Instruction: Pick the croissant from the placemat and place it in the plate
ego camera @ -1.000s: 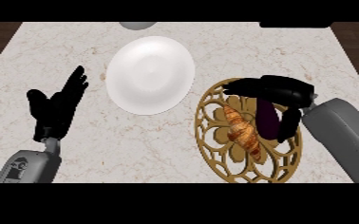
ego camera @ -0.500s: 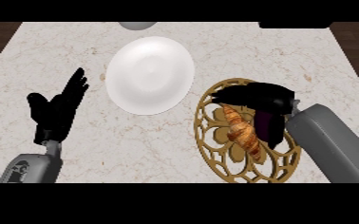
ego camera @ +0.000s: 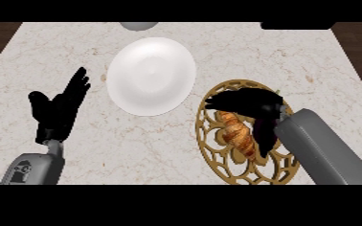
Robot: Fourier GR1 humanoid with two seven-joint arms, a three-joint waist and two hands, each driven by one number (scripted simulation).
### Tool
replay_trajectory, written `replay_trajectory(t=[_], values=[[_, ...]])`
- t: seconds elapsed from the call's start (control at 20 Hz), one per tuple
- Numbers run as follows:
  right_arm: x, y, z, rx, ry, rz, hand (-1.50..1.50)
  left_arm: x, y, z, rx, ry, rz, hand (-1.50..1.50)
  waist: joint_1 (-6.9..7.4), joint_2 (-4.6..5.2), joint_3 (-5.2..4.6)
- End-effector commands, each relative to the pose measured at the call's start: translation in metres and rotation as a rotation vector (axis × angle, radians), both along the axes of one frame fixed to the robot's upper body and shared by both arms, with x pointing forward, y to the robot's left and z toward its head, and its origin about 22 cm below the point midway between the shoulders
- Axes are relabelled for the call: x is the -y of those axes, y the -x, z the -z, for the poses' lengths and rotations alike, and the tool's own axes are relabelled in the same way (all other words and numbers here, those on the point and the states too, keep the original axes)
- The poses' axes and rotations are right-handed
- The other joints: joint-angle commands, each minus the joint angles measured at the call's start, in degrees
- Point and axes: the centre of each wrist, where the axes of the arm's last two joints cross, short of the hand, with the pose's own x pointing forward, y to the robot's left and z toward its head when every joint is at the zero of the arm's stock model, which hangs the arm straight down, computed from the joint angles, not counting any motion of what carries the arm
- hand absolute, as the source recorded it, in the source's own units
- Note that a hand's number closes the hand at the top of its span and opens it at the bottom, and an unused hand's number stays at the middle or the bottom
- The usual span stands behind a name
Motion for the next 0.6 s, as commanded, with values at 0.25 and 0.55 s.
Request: replay_trajectory(t=[0.25,0.55], values=[[-0.015,0.01,0.016,-0.025,0.021,-0.17,1.5,-0.001,0.005,0.012,-0.002,-0.001,-0.003,0.0,0.24,0.47,0.49],[0.006,0.014,0.019,-0.053,-0.041,-0.128,1.5,-0.018,0.002,0.008,-0.009,-0.012,0.003,0.0,-0.1,0.43,0.48]])
